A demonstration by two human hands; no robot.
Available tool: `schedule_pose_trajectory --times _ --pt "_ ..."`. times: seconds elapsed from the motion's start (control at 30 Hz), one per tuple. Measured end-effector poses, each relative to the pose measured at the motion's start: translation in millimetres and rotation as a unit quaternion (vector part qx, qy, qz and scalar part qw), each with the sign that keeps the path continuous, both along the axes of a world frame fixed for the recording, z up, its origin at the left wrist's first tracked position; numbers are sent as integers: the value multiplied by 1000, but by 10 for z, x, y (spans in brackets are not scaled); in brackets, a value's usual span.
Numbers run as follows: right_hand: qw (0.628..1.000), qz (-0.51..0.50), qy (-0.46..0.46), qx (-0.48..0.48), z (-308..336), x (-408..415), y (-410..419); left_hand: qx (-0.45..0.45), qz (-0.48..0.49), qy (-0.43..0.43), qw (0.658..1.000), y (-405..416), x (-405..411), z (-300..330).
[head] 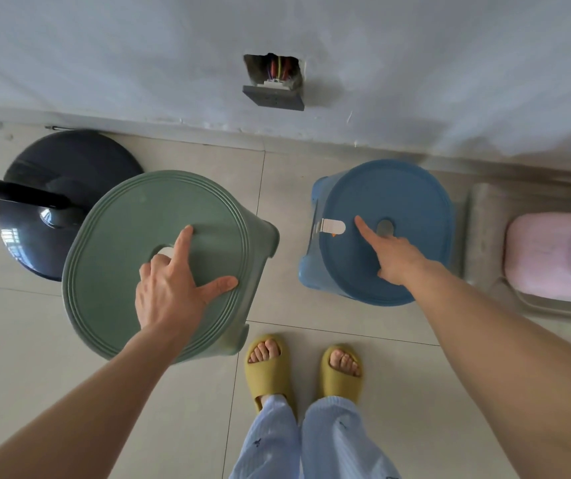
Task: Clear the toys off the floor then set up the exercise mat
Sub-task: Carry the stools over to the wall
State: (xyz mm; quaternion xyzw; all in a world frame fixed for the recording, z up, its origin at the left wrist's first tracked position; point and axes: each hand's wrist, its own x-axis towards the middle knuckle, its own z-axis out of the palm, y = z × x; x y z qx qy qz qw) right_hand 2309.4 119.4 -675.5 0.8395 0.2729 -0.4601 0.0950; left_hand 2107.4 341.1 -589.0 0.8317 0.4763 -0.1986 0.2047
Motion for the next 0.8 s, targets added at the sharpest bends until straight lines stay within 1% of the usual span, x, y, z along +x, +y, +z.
schedule_pose_trajectory --times 0.13,0.23,0.27,0.33,0.37,0.47,0.53,0.67,0.8 --pt "999 -38 19 -2 49 -11 -36 3 9 -4 1000 -104 18 28" --pt "987 -139 38 67 198 -149 -12 -1 24 -18 1000 -193 56 86" --pt "974 -188 64 107 289 -261 0 0 30 -22 999 -242 55 140" --pt "933 -279 139 182 518 -545 21 8 38 -34 999 -344 73 267" --pt "911 -309 174 209 617 -712 32 16 43 -39 998 -394 86 319" --pt "863 -351 272 241 1007 -1155 63 43 55 -59 996 -530 156 606" --pt "825 -388 318 260 1252 -1368 87 56 58 -71 994 -610 241 830" --pt "746 -444 343 359 1651 -1526 100 59 56 -99 992 -766 463 1296" --pt "705 -476 325 413 1917 -1443 -131 43 47 -131 989 -1021 667 1629"
